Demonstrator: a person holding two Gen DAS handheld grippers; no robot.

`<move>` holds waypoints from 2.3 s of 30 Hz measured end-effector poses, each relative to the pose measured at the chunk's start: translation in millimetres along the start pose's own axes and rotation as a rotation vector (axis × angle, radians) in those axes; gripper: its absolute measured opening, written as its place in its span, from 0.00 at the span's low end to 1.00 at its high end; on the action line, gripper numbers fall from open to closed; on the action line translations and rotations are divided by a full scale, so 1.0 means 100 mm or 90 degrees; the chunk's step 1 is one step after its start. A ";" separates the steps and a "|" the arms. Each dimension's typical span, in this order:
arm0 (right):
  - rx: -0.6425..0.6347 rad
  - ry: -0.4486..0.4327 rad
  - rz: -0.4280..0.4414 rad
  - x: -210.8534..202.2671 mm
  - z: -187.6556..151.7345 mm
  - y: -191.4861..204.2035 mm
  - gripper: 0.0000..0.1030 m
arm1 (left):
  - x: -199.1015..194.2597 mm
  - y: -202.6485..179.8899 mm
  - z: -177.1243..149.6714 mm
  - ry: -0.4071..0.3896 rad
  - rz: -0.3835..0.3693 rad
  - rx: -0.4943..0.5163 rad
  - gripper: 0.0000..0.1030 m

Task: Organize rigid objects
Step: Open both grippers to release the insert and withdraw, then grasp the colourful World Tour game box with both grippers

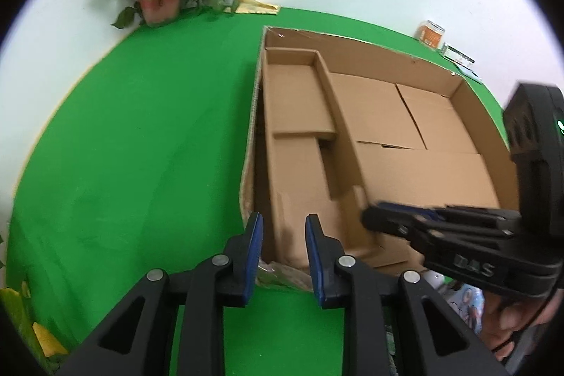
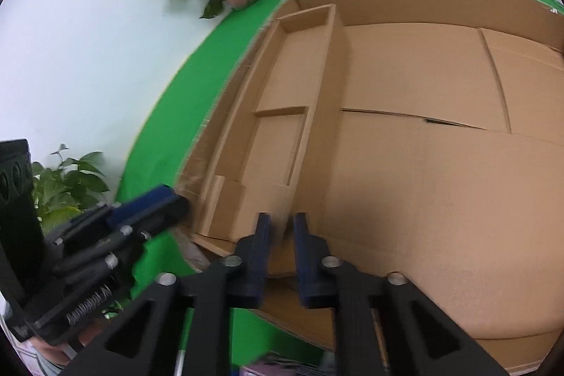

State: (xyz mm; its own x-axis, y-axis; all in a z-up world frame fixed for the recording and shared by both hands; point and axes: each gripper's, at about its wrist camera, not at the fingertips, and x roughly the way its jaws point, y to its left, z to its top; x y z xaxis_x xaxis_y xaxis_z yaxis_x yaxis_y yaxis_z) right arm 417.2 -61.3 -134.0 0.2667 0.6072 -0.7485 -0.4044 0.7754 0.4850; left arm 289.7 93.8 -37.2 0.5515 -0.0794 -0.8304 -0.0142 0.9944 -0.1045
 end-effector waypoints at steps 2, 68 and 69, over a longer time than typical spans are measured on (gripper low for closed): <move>0.020 0.002 0.026 0.06 0.01 -0.01 0.10 | 0.00 -0.02 -0.02 0.007 -0.001 0.001 0.23; -0.087 0.013 -0.223 -1.03 -2.40 0.30 0.99 | 0.24 -0.97 -1.20 0.206 -0.321 0.047 0.64; -0.064 0.021 -0.207 -1.03 -2.41 0.27 0.99 | 0.25 -0.97 -1.23 0.210 -0.323 0.053 0.64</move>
State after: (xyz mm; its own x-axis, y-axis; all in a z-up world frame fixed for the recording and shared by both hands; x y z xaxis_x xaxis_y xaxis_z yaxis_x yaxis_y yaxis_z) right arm 167.5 -144.4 -152.8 0.3689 0.3233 -0.8714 -0.3872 0.9058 0.1721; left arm 202.0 -13.4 -115.1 0.1844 -0.5483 -0.8157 0.2544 0.8283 -0.4992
